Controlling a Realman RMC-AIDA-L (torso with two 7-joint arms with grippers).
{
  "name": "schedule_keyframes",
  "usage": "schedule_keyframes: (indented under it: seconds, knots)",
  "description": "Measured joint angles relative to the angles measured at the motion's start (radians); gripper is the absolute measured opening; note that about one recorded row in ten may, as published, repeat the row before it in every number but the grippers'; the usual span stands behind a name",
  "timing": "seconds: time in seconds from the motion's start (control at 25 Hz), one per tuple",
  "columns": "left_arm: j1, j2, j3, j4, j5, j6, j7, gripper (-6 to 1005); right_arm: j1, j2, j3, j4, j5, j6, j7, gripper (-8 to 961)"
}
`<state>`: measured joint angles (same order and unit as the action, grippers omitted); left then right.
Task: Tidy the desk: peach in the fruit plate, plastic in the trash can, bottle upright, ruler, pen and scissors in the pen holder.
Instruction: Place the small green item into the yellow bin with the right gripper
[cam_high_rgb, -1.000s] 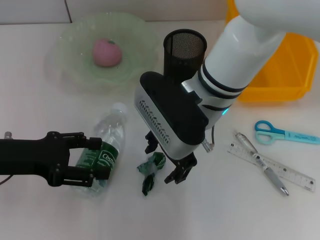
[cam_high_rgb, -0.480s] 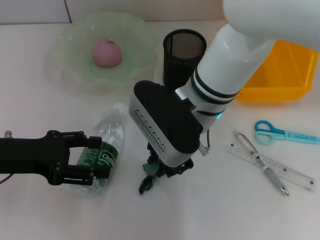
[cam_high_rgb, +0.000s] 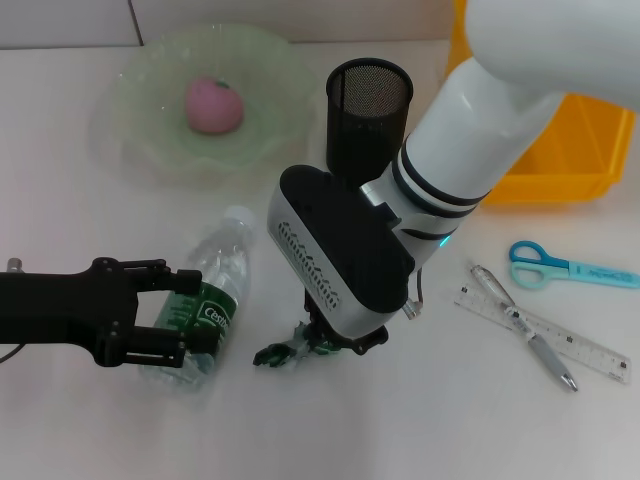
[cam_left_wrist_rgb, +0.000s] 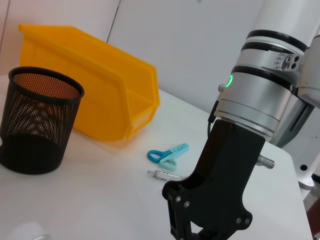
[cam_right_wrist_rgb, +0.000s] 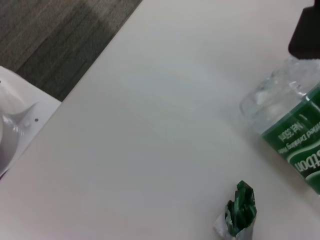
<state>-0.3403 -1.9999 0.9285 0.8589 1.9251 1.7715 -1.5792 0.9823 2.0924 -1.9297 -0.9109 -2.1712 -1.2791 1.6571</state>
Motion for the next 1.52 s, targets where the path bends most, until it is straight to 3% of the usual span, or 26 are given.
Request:
schedule_keyframes:
  seconds: [0.08,0.24,0.4,0.68,0.88,1.0,1.04,1.08,1.24,1.44,1.52]
  knots:
    - [0.0,0.0,0.0,0.0,0.0,0.0,0.0,747,-0.01,0.0,0.006,-0.01,0.0,-0.002,0.0,3]
    - [-0.001,0.001,-0.002,0.0,0.0,0.0,0.002,746,-0.039,-0.001,0.014,-0.044,0.0,-0.011,0.004,0]
    - [-0.002,0.004,-0.003,0.0,0.0,0.001,0.001,744,-0.132,-0.007,0.106,-0.135,-0.004,-0.064,0.005,7]
    - [-0.006,0.006,-0.015,0.004,0.0,0.006,-0.003,741,-0.407,-0.008,0.468,-0.421,0.02,-0.251,-0.04,36]
    - [-0.012,0.006,-0.016,0.006,0.0,0.01,-0.006,738,-0.564,-0.003,0.783,-0.491,0.237,-0.243,-0.082,57]
    - [-0.016,0.006,-0.016,0.004,0.0,0.01,-0.007,737,-0.624,-0.006,0.903,-0.403,0.473,-0.115,-0.163,69]
    - [-0.016,0.006,-0.016,0.004,0.0,0.01,-0.007,736,-0.644,-0.007,0.943,-0.306,0.628,0.005,-0.248,73]
    - [-0.016,0.006,-0.016,0.004,0.0,0.01,-0.007,736,-0.644,-0.007,0.943,-0.306,0.628,0.005,-0.248,77]
    - [-0.017,0.006,-0.008,0.001,0.0,0.011,-0.016,734,-0.626,-0.01,0.964,-0.076,0.89,0.2,-0.402,94]
    - [-0.017,0.003,-0.014,0.002,0.0,0.026,-0.023,732,-0.523,-0.011,0.96,0.17,0.971,0.322,-0.516,114]
    - [-0.017,0.003,-0.014,0.005,0.0,0.027,-0.027,731,-0.509,-0.012,0.958,0.193,0.969,0.335,-0.518,123]
